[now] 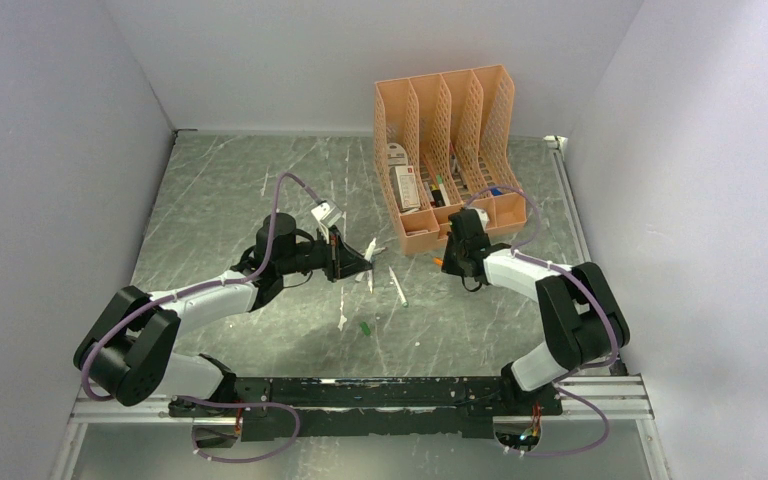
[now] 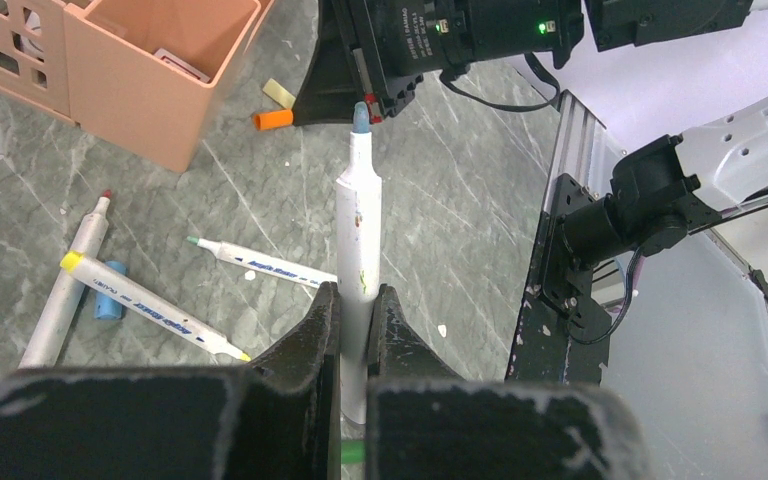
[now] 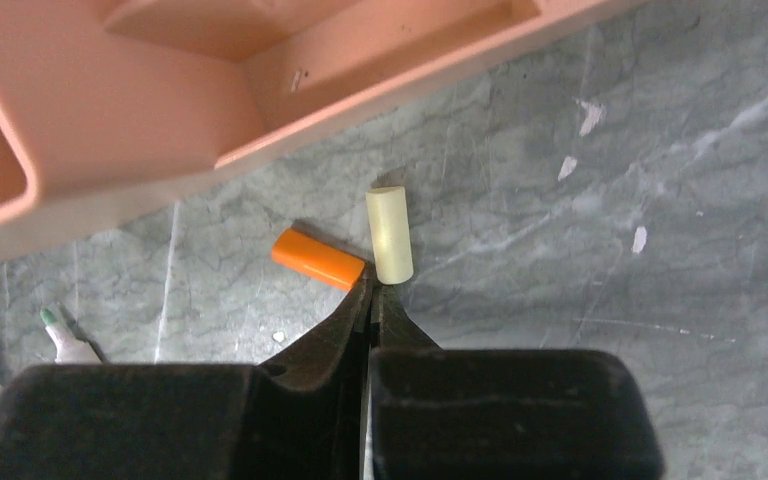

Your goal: Insert the pens into the pen caps

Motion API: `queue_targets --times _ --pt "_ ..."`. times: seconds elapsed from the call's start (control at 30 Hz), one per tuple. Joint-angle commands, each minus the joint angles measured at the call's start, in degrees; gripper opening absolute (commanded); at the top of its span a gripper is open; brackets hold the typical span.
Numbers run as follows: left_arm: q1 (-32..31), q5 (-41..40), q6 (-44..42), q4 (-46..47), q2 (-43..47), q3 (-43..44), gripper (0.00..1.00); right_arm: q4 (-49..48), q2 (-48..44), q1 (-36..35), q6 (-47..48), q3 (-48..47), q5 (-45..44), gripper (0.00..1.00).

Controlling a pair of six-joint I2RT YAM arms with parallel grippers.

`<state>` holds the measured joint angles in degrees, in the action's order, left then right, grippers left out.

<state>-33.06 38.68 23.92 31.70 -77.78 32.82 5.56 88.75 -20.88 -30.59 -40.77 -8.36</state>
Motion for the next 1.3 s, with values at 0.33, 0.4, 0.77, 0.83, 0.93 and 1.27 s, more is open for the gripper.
queue_targets --times 0.33,0.4,0.77,0.83,0.93,1.27 --pt "0.10 -1.33 -1.50 -1.40 1.20 -0.51 0.07 -2.04 3.49 0.75 1.91 -4.57 -1.57 0.06" --pt "0.10 -1.45 -1.30 -1.10 1.29 -0.77 0.07 -2.34 0.98 -0.13 1.46 -3.44 -3.86 0.17" --pt "0.10 -1.04 -0.89 -0.36 0.39 -0.39 0.07 -3.53 0.51 -5.70 -0.11 -2.16 -4.74 0.56" --pt "0.10 -1.23 -0.97 -0.90 0.64 -0.39 0.07 -3.42 1.97 -6.51 -0.85 -2.93 -5.39 0.56" --pt "0.10 -1.63 -1.19 -1.57 1.48 -0.69 0.07 -3.56 3.48 -6.89 -2.11 -3.72 -6.30 0.55" --pt "0.10 -1.86 -1.16 -2.12 2.49 -1.42 0.07 -3.32 7.16 -6.89 -0.83 -6.27 -10.03 0.55"
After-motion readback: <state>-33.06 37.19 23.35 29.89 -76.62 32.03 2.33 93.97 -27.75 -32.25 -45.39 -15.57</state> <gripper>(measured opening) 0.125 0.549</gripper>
